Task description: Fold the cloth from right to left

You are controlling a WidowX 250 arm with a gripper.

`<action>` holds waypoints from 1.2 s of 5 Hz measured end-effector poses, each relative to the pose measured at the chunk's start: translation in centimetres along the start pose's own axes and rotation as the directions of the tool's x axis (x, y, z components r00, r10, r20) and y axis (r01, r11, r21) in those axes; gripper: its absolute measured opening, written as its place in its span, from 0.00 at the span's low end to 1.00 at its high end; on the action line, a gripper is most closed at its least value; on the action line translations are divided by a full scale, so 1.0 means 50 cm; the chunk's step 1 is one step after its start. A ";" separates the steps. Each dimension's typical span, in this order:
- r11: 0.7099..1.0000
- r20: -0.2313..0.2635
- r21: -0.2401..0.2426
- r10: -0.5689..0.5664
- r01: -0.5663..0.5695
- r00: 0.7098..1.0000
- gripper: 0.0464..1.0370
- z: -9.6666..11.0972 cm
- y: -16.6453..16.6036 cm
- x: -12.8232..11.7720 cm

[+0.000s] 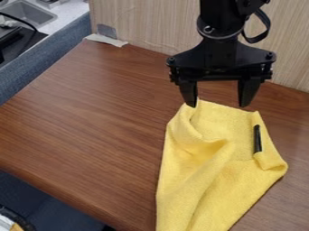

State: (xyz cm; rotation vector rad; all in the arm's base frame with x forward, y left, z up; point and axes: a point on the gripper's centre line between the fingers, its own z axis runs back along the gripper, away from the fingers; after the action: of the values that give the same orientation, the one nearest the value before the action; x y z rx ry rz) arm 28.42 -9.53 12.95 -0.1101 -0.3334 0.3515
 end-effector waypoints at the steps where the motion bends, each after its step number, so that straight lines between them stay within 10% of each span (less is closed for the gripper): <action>1: 1.000 -0.020 0.017 0.003 -0.003 1.000 0.96 -0.014 0.003 -0.005; 6: 0.997 -0.153 0.018 -0.069 0.073 0.986 0.96 -0.206 -0.194 -0.095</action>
State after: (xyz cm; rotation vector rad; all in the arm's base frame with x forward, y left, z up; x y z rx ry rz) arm 30.80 -20.80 3.41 -0.1009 -0.1811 0.2745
